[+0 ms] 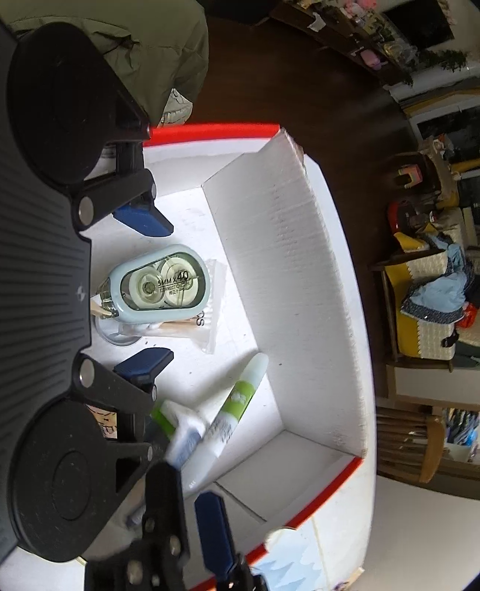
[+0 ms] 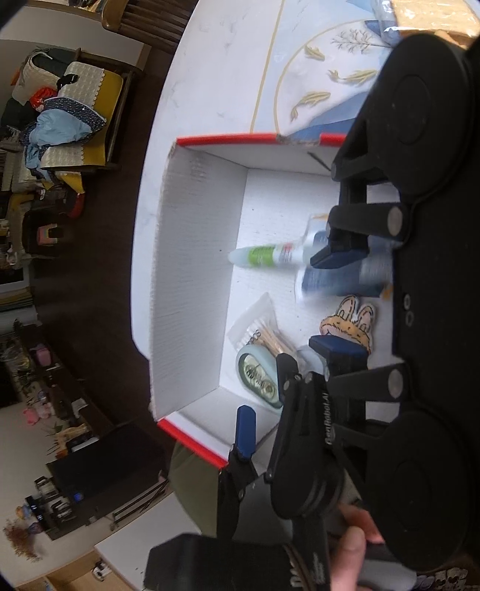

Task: Organize objects
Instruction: 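Open the right gripper to drop the tube while the left gripper releases the dispenser, then withdraw both grippers from the box toward the remaining snacks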

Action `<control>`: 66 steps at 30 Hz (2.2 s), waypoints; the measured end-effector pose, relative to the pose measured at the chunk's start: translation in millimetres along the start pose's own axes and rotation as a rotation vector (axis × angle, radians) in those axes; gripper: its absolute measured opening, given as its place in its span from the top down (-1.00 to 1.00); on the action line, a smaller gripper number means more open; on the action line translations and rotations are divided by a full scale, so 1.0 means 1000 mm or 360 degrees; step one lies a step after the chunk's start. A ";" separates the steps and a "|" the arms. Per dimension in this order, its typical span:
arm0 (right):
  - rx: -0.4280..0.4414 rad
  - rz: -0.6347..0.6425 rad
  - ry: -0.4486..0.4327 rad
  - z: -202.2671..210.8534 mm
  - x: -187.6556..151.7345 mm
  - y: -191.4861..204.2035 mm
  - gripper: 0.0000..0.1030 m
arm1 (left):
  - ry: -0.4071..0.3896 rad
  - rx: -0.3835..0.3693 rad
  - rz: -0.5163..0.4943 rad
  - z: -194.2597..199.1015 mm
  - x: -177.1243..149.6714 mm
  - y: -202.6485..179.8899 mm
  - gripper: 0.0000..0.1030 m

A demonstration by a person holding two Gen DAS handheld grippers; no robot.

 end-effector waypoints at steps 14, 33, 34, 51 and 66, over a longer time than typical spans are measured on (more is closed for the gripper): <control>0.0071 0.0006 -0.0116 0.056 -0.006 -0.009 -0.03 | -0.0158 -0.0004 0.0097 0.051 0.003 -0.011 -0.28; 0.0118 0.0038 -0.0312 0.122 -0.032 -0.034 -0.29 | -0.0285 -0.0044 0.0187 0.127 -0.002 -0.076 -0.45; 0.0127 0.0042 -0.0319 0.126 -0.034 -0.035 -0.35 | -0.0294 -0.0046 0.0192 0.130 -0.002 -0.081 -0.47; 0.0098 0.0061 -0.0493 0.211 -0.086 -0.108 -0.97 | -0.0372 -0.0087 0.0196 0.158 -0.015 -0.176 -0.68; -0.0145 -0.0187 -0.0413 0.238 -0.147 -0.229 -0.97 | -0.0333 -0.0192 0.0089 0.131 -0.029 -0.279 -0.99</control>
Point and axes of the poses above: each gripper's, at about its wrist camera, not at the fingertips, and z roughly against the way its jaws point, y to its left, x to its top, the point moved 4 cm from there along -z, roughly the way its jaws point, and after that the axes turned 10 degrees about -y, right-handed, at the moved point
